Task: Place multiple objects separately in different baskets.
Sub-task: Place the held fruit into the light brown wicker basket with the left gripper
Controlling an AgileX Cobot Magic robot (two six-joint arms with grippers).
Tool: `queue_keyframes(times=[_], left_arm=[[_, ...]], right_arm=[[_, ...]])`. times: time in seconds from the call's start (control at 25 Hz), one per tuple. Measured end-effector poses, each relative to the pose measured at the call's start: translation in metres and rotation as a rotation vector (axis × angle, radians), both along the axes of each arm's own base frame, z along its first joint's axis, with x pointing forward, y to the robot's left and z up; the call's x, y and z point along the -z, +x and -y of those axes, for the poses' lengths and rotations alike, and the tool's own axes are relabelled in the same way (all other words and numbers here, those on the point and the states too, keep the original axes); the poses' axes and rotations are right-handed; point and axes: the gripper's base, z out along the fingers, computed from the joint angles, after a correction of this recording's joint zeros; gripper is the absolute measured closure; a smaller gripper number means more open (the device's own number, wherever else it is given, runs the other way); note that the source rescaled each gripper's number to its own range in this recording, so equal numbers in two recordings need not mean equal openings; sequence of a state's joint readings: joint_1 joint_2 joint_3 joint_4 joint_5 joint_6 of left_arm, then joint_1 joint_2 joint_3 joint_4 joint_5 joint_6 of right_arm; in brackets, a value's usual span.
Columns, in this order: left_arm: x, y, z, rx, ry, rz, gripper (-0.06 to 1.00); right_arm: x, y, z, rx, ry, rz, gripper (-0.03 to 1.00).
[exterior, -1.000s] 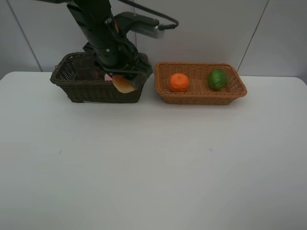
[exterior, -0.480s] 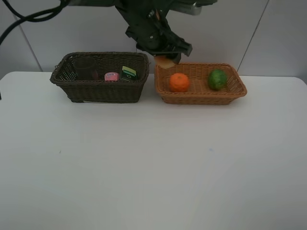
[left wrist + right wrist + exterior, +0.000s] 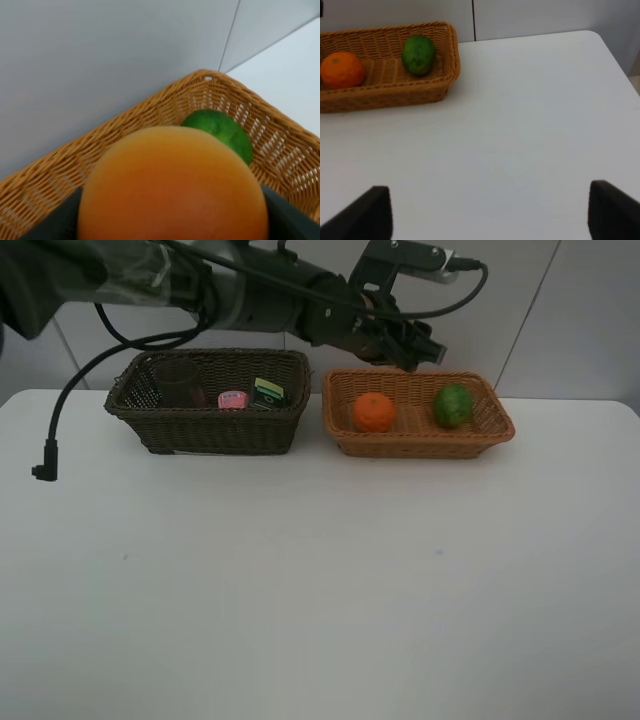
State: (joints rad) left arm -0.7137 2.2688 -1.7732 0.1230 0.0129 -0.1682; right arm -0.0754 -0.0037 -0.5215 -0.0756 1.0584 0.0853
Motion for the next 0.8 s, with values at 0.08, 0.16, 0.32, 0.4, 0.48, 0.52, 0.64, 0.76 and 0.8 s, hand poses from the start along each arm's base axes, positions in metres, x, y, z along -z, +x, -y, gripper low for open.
queue_keyframes(times=[0.08, 0.16, 0.32, 0.4, 0.48, 0.52, 0.64, 0.76, 0.8], left_arm=[[0.015, 0.003, 0.004, 0.007, -0.012, 0.009, 0.16], [0.031, 0.004, 0.007, 0.014, -0.015, 0.010, 0.16], [0.053, 0.003, 0.014, 0.029, -0.017, 0.009, 0.16], [0.061, 0.002, 0.015, 0.033, -0.015, 0.005, 0.16], [0.066, 0.002, 0.016, 0.034, -0.011, 0.000, 0.16], [0.068, 0.002, 0.016, 0.034, -0.011, -0.001, 0.16], [0.070, 0.001, 0.017, 0.037, -0.008, -0.004, 0.16], [0.070, 0.000, 0.018, 0.040, -0.008, -0.004, 0.16], [0.070, 0.000, 0.018, 0.040, -0.008, -0.004, 0.16]], right_arm=[[0.000, 0.000, 0.000, 0.000, 0.000, 0.000, 0.31], [0.000, 0.000, 0.000, 0.000, 0.000, 0.000, 0.31], [0.000, 0.000, 0.000, 0.000, 0.000, 0.000, 0.31], [0.000, 0.000, 0.000, 0.000, 0.000, 0.000, 0.31], [0.000, 0.000, 0.000, 0.000, 0.000, 0.000, 0.31], [0.000, 0.000, 0.000, 0.000, 0.000, 0.000, 0.31], [0.000, 0.000, 0.000, 0.000, 0.000, 0.000, 0.31], [0.000, 0.000, 0.000, 0.000, 0.000, 0.000, 0.31], [0.000, 0.000, 0.000, 0.000, 0.000, 0.000, 0.31]])
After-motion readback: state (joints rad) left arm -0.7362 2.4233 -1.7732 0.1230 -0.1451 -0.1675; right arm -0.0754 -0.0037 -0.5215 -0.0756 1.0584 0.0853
